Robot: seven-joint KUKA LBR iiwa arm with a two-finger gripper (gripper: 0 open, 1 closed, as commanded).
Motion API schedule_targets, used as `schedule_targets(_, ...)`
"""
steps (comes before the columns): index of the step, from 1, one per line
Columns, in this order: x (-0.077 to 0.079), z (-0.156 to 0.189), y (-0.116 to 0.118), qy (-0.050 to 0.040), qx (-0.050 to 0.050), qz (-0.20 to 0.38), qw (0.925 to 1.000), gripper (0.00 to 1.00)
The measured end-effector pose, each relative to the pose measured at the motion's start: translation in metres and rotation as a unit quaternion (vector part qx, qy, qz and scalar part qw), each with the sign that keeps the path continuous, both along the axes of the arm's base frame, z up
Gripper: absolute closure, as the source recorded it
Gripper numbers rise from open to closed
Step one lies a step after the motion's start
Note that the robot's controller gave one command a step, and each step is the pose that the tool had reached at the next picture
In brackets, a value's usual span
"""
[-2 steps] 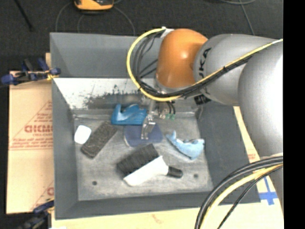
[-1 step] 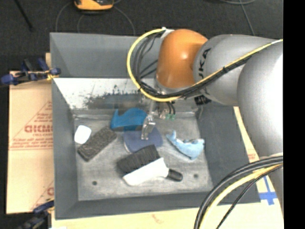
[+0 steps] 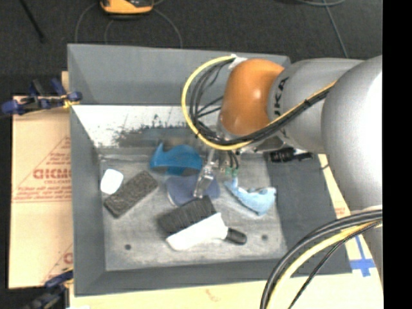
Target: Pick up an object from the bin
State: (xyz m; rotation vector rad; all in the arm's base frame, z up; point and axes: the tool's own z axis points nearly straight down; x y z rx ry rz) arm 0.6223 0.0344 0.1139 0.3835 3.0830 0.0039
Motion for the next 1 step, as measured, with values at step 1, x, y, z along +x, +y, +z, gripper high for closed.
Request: schedule_targets(1,0.0203,-0.0312,0.0114,0.0112,-0.002,0.008,0.9999,0.00)
